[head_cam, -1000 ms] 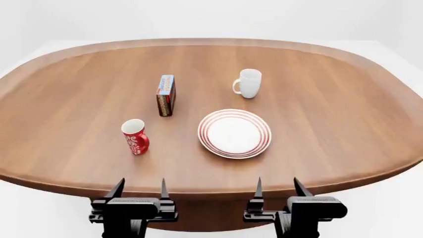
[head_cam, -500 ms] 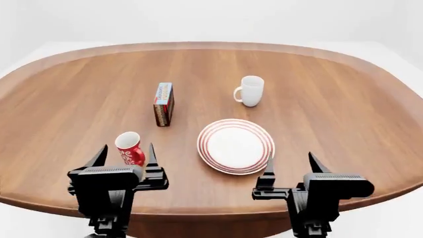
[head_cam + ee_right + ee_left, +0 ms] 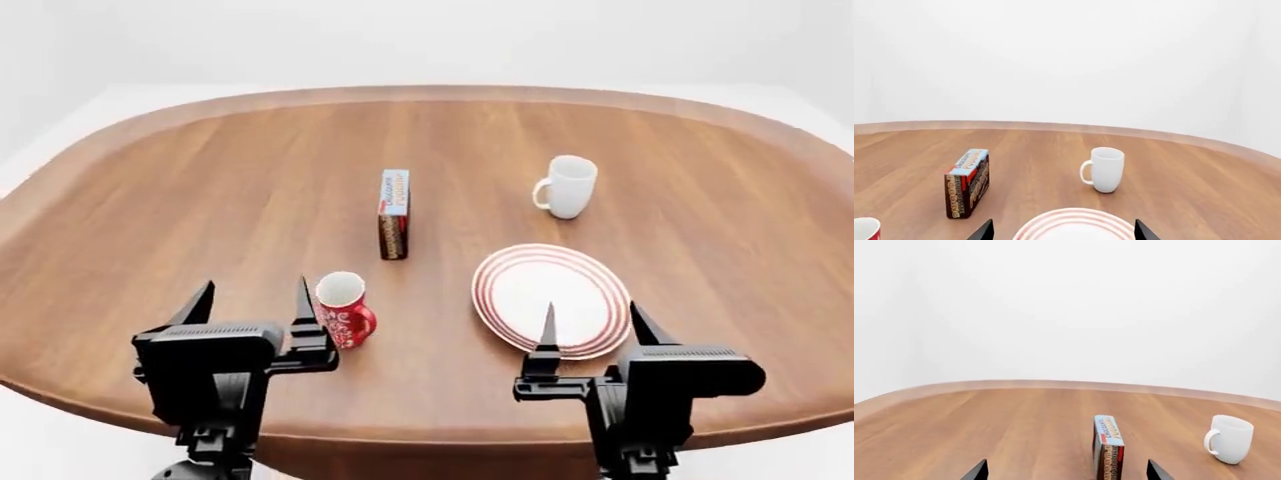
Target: Pick up the red mug and put it on the plate
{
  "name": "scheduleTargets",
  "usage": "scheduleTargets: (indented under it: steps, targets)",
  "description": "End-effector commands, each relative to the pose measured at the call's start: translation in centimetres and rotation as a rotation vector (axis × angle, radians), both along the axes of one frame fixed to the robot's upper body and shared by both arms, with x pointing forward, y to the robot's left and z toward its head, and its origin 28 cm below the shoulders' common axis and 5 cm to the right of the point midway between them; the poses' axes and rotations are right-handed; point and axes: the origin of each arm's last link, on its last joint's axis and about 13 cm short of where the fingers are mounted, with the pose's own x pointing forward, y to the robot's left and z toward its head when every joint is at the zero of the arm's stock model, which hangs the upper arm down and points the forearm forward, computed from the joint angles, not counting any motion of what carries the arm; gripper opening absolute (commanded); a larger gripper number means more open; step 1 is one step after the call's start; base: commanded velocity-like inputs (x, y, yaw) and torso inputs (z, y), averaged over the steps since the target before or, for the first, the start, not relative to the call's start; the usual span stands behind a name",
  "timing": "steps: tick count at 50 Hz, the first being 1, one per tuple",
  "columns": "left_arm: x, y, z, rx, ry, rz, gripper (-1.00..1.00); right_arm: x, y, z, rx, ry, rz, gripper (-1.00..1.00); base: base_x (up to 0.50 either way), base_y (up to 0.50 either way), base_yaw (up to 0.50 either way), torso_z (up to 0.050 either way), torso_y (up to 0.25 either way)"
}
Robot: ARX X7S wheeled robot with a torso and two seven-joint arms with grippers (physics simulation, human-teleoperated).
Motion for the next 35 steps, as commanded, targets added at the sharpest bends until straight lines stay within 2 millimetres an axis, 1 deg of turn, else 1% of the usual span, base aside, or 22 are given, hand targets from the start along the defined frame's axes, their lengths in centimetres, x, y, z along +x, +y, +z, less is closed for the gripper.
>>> scheduleTargets:
  steps: [1,4,6,24,35]
  targets:
    - [0.22,0.06,0.08,-0.006,-0.001,0.007,1.0,0.17,0.11,-0.34,-0.015,0.031,0.001,1.0,0.0,0.0,0.0,0.0,0.0]
    - [0.22,0.1,0.2,-0.009,-0.003,0.009,1.0,0.04,0.2,-0.07,-0.028,0.014,0.009,1.0,0.0,0.0,0.0,0.0,0.0]
    - [0.19,0.1,0.26,-0.01,-0.004,0.009,1.0,0.06,0.07,0.11,0.017,0.012,0.021,1.0,0.0,0.0,0.0,0.0,0.0]
    - [0.21,0.02,0.43,-0.011,-0.004,-0.001,1.0,-0.11,-0.23,0.53,0.015,-0.003,-0.009,1.0,0.5,0.0,0.0,0.0,0.0]
    - [0.2,0.05,0.54,-0.013,-0.006,-0.002,1.0,-0.16,-0.28,0.57,0.005,-0.012,-0.024,1.0,0.01,0.0,0.0,0.0,0.0]
